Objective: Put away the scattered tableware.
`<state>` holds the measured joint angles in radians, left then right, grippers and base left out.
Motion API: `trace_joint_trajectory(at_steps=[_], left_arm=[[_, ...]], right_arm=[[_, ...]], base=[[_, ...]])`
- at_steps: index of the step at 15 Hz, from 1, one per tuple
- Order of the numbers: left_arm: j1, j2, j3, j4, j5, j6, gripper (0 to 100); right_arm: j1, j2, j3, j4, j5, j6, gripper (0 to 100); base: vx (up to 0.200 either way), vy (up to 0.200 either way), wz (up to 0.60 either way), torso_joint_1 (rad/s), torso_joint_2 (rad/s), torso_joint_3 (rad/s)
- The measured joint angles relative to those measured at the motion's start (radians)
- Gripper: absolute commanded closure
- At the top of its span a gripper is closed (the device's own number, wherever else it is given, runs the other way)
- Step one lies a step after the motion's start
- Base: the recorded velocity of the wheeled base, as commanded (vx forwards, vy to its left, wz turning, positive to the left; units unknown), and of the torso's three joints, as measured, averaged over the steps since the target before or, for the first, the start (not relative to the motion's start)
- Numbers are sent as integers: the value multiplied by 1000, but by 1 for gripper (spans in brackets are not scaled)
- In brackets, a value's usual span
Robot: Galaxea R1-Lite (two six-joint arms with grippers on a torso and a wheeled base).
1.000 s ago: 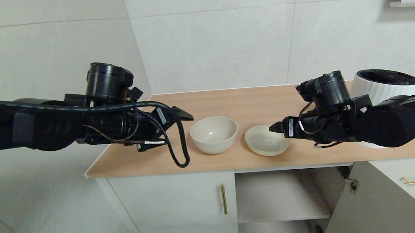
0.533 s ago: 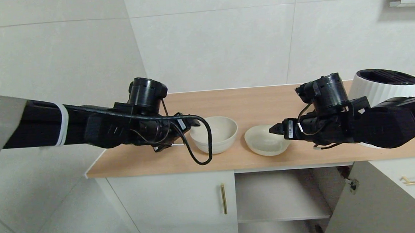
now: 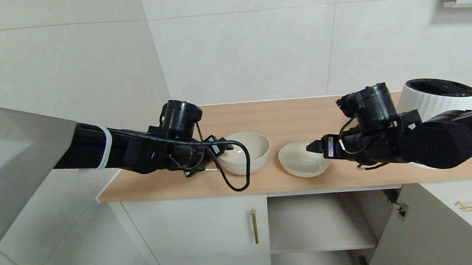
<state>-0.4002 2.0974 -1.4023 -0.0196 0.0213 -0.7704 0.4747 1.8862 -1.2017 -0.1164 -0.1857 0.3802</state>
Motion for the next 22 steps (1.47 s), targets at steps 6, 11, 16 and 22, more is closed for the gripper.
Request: trace_joint_trajectory(at_steps=[6, 11, 16, 22], left_arm=[[-5, -9, 4, 6, 0, 1, 100], [-5, -52, 39, 3, -18, 7, 100], [-5, -98, 68, 1, -38, 19, 100], [-5, -110, 70, 0, -38, 20, 100]], right_arm=[[-1, -5, 0, 2, -1, 1, 0], [0, 32, -21, 0, -118, -6, 0], [2, 113, -77, 0, -167, -11, 0], [1, 177, -96, 1, -191, -23, 0]], base=[[0, 0, 0, 0, 0, 0], [0, 0, 0, 0, 0, 0], [0, 0, 0, 0, 0, 0], [0, 0, 0, 0, 0, 0]])
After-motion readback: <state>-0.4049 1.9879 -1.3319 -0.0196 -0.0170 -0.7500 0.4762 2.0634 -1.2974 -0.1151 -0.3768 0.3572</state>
